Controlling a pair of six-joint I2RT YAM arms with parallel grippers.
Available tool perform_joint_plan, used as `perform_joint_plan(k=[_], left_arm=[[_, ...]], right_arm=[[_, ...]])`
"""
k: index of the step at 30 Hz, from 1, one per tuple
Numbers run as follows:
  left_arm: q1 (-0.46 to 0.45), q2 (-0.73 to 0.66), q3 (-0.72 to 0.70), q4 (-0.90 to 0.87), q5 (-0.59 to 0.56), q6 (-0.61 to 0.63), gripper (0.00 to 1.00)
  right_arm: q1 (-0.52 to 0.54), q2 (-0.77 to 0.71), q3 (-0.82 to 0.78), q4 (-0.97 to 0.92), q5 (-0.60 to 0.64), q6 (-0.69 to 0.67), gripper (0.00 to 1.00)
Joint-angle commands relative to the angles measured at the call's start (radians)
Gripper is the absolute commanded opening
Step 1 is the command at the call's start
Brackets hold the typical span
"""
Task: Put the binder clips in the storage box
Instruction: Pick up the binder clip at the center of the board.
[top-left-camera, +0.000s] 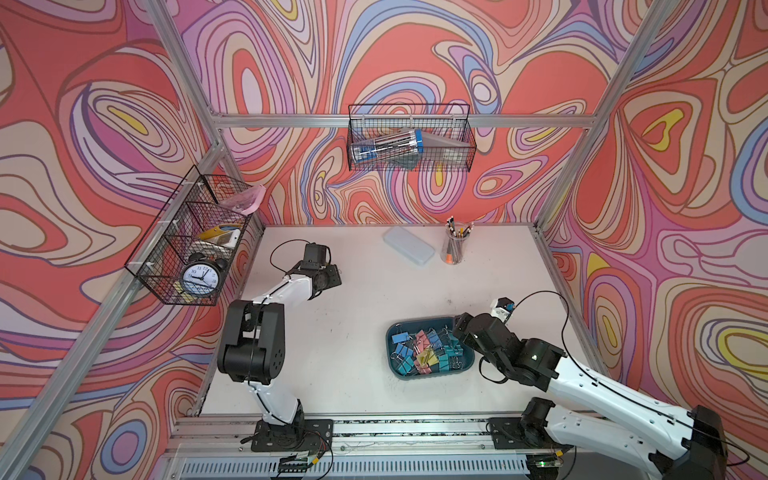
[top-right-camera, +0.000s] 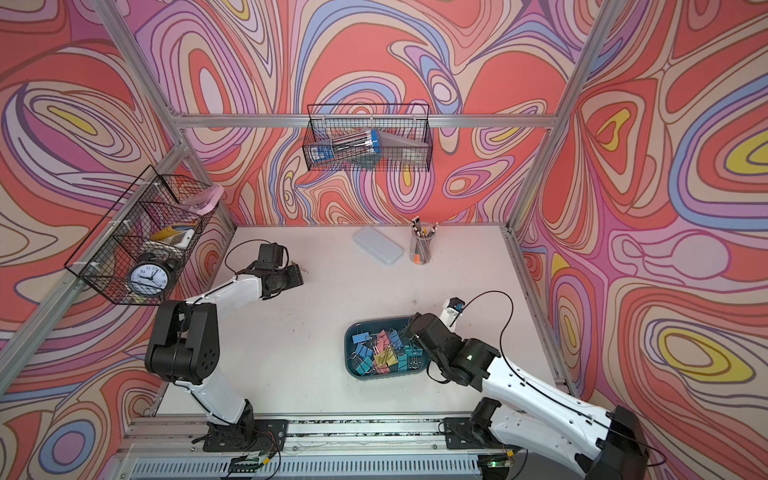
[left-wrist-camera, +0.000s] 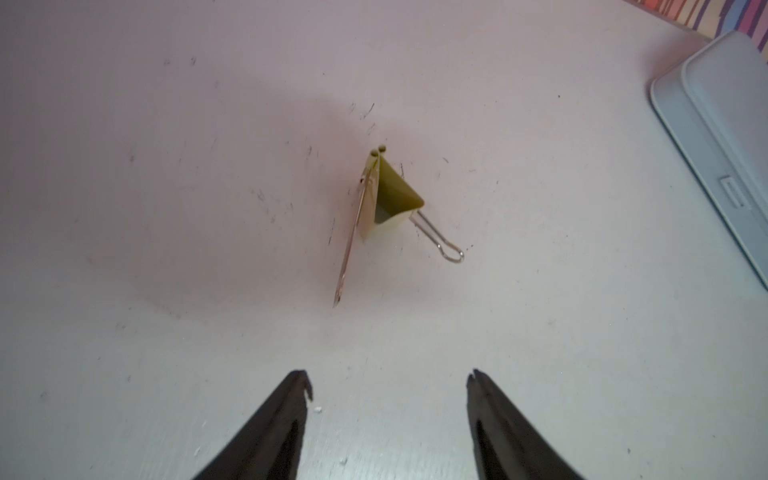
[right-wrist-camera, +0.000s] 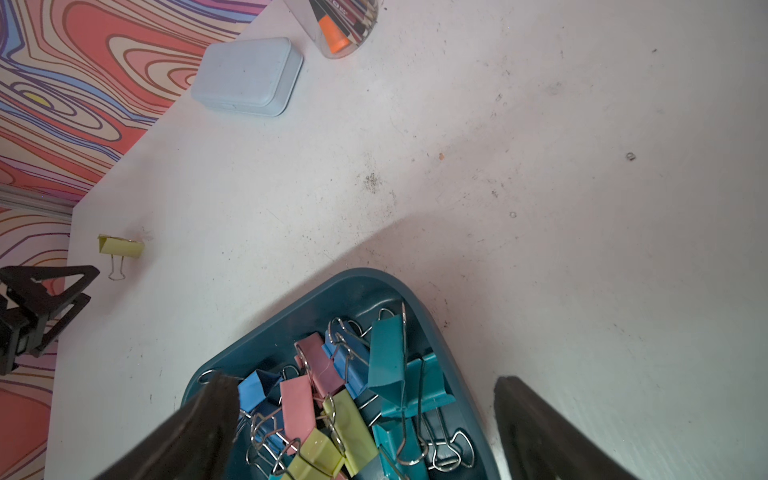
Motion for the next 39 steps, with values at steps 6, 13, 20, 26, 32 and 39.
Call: perform_joint_plan(k=[6, 13, 20, 26, 32, 39], left_arm=[[0.007, 0.159, 0.202, -0.078, -0.063, 0.026, 0.87], [0.024, 0.308, 0.382, -0.226, 0.044, 0.031, 0.84], [0.025, 0.331, 0.377, -0.243, 0.077, 0.013, 0.57], [0.023, 0.295, 0.326, -0.23, 0.138, -0.01, 0.41], [0.023, 0.218, 0.253, -0.192, 0.21, -0.044, 0.3], [0.007, 0.138, 0.189, -0.178, 0.269, -0.069, 0.2]], right_arm=[[0.003, 0.003, 0.028, 0.005, -0.003, -0.012, 0.97], [0.002, -0.009, 0.008, 0.014, -0.001, -0.002, 0.97], [0.003, -0.009, 0.002, 0.014, -0.002, 0.0, 0.97], [0.002, -0.008, -0.003, 0.028, -0.004, 0.001, 0.98], [0.002, 0.001, -0.002, 0.038, -0.01, 0.007, 0.98], [0.002, 0.01, 0.004, 0.04, -0.013, 0.01, 0.97]])
